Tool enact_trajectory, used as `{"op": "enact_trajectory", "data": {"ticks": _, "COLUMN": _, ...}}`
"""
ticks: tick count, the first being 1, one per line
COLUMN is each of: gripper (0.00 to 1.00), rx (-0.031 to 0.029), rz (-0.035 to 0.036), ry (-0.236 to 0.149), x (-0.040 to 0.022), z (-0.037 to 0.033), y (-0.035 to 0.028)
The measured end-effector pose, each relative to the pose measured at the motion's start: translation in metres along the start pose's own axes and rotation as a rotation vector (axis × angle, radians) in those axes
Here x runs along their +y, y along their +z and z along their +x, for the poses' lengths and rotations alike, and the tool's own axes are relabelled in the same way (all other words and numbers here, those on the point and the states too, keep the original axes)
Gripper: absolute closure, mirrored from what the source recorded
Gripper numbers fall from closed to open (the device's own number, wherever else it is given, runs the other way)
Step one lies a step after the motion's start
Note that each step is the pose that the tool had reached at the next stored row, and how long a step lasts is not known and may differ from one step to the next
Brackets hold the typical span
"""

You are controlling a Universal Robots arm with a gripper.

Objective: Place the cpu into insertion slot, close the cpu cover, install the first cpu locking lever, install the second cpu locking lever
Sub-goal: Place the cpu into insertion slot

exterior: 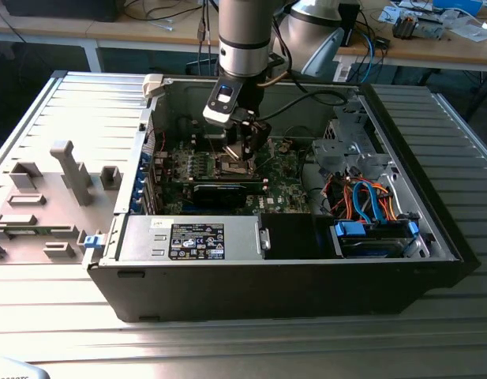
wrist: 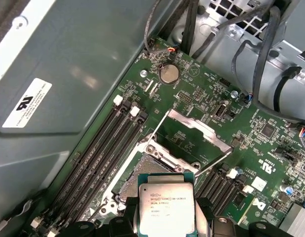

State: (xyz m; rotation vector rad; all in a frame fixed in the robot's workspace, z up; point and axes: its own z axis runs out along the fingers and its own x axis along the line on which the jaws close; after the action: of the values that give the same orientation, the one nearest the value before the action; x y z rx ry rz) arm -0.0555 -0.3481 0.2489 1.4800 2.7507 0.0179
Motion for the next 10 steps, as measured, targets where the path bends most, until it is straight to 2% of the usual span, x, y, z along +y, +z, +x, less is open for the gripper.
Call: {"op": "enact_trajectory", "data": {"ticks": 10, "gripper": 0.46, "rx": -0.0006, "rz": 0.0003, "ry": 0.032, "x": 0.0, "z": 0.0, "y": 0.0008}}
